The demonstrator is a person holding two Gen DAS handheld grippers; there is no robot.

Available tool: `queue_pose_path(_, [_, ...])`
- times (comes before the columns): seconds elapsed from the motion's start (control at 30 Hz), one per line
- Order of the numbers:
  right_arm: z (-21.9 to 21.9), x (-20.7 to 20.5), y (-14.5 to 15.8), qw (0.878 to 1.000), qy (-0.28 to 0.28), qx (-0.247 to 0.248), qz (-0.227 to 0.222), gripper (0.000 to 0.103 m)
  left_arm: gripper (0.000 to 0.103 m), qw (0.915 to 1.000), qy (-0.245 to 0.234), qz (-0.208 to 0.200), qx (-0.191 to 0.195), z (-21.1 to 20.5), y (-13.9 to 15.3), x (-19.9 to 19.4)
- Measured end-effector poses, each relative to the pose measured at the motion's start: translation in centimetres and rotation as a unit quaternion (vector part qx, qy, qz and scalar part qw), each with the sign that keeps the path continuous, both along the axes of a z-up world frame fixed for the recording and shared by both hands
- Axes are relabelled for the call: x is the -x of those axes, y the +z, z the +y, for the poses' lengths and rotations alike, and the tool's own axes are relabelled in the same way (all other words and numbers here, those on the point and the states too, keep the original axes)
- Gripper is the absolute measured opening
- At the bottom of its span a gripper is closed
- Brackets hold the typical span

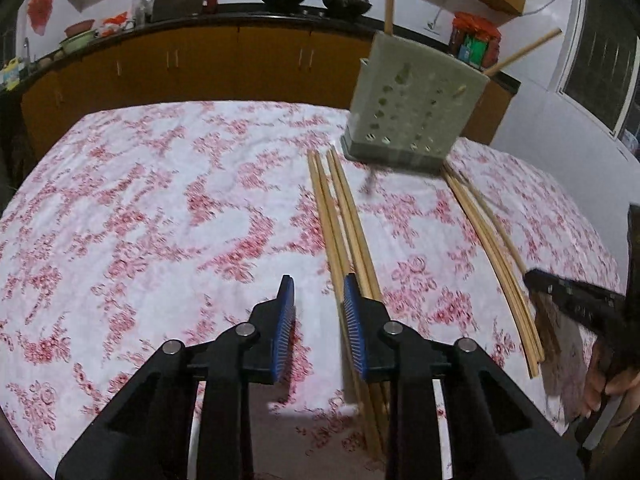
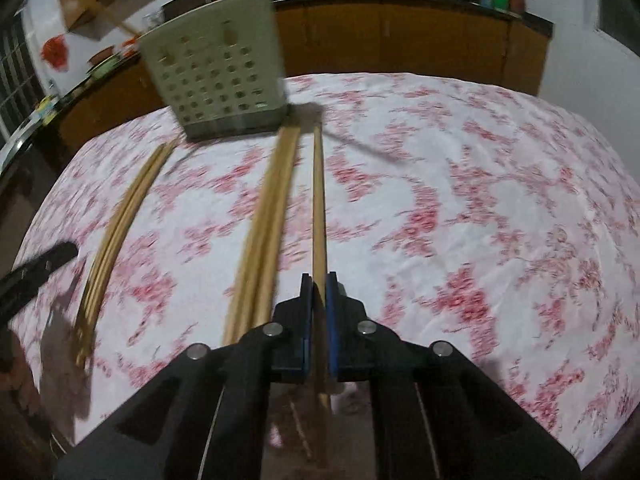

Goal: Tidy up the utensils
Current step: 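Grasp another chopstick with the left gripper while the right gripper grasps one too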

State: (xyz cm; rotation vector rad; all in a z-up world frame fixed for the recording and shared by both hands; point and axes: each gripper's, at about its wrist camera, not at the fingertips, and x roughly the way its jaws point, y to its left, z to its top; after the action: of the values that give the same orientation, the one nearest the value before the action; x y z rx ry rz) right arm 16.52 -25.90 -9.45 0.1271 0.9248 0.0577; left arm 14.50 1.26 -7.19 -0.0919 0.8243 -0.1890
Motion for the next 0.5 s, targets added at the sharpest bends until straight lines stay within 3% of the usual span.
queue_pose_path(0.5, [-0.7,0.0,0.0,1.0,-0.007,0.003,0.0,0.008,0.019,0.9992,-0.018,0.027,-0.025,-1.3,-1.0,-0.2])
